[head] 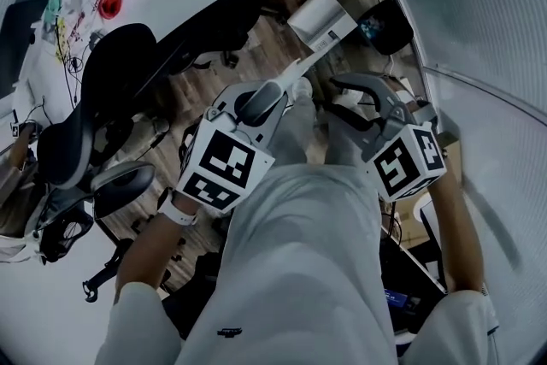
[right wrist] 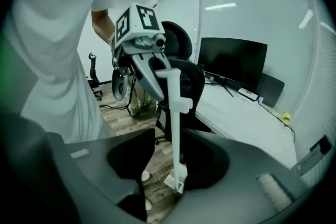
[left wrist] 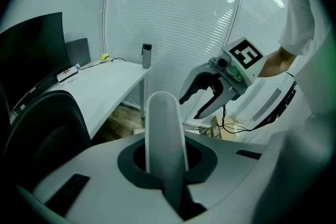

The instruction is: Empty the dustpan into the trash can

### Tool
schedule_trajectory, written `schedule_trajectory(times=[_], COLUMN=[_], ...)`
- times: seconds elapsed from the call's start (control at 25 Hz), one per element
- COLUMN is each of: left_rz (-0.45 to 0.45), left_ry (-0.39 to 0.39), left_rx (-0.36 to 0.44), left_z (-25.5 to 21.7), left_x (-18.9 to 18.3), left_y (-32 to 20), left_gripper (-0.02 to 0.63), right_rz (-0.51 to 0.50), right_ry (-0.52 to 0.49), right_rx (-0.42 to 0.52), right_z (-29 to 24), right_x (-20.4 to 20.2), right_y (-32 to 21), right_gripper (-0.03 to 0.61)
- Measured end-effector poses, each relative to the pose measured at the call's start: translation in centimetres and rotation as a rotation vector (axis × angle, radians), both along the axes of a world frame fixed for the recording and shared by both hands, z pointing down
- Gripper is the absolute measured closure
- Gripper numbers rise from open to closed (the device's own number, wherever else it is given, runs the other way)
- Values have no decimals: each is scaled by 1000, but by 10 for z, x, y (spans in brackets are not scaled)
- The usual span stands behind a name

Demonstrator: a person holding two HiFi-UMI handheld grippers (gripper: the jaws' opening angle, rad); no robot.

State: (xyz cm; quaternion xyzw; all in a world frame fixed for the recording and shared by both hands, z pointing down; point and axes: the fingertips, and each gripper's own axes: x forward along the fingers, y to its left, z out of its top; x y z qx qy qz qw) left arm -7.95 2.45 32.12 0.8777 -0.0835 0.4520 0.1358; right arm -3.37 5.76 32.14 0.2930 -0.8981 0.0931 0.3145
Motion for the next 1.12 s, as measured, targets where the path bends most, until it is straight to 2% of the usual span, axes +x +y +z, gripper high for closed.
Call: schedule_trajectory(times=[0.12,0.28,0.32,0.44,0.72,0.88,1.12], left_rz=[19,55,67,123,279,342,435], left_ry=[-16,-48,-57,-83,-133,-143,-149], left_rx=[-8,-10,-7,2,47,60,73], left_z=[11,29,34,51,86,103,123], left_x=[4,10,11,16,21,25,32], left_y=[-1,-2,-2,2,14,17,20], left_gripper=[588,588,588,588,587,586,586], right_rz=[103,220,258,400,658,728,768], right_ry=[-34,-36,-47,-128,-241,-277,-299], right_rx=[14,26,35,43,22,18,-1], right_z=[-15,-25,-28,-33,-38,-41,-42], right_x=[13,31,37,55,85,94,95], right_y=[-5,-12,-13,-14,-3,5,19], right_gripper=[488,488,504,556,568,568,568])
